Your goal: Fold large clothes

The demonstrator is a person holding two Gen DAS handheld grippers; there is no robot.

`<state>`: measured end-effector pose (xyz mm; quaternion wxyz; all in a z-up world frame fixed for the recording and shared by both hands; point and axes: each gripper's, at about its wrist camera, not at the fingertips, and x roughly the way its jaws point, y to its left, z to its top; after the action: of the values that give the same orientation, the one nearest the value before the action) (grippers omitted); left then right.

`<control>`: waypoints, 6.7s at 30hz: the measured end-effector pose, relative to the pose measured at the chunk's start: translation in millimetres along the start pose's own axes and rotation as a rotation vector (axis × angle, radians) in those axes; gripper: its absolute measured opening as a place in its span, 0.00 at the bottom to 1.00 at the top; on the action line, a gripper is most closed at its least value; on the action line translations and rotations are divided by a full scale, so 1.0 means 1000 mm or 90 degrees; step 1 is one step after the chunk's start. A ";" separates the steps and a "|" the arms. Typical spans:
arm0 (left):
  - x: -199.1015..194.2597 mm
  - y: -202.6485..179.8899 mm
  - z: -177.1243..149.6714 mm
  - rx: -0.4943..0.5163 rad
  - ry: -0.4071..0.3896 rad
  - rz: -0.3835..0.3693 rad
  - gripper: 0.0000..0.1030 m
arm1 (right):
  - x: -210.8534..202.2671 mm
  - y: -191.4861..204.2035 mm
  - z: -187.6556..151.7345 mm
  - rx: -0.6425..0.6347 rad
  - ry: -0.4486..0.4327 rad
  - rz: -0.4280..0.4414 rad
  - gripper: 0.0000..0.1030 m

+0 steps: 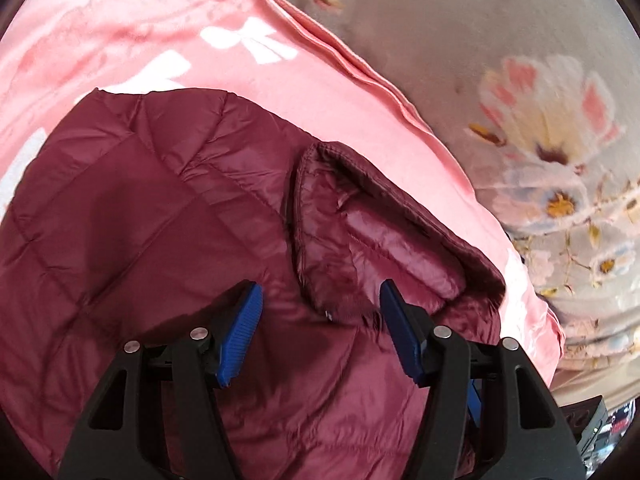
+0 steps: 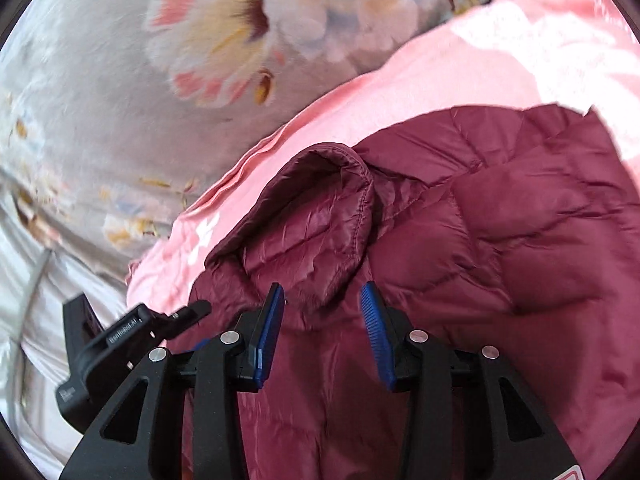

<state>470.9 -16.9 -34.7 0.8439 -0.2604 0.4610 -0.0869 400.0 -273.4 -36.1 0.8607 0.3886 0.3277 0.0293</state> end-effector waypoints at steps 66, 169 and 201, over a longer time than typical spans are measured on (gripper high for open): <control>0.056 -0.023 0.031 0.168 -0.086 0.192 0.33 | 0.061 0.000 0.044 -0.197 -0.001 -0.205 0.03; -0.585 0.177 -0.333 0.160 -0.350 -0.123 0.05 | -0.614 0.007 -0.355 -0.319 -0.432 -0.060 0.02; -0.353 0.180 -0.230 0.148 -0.094 -0.021 0.41 | -0.392 -0.022 -0.195 -0.219 -0.288 -0.223 0.02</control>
<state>67.7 189.9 29.2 0.8984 -0.1743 0.3802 -0.1339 -26.2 -281.6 66.4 0.9564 0.1724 0.1806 -0.1512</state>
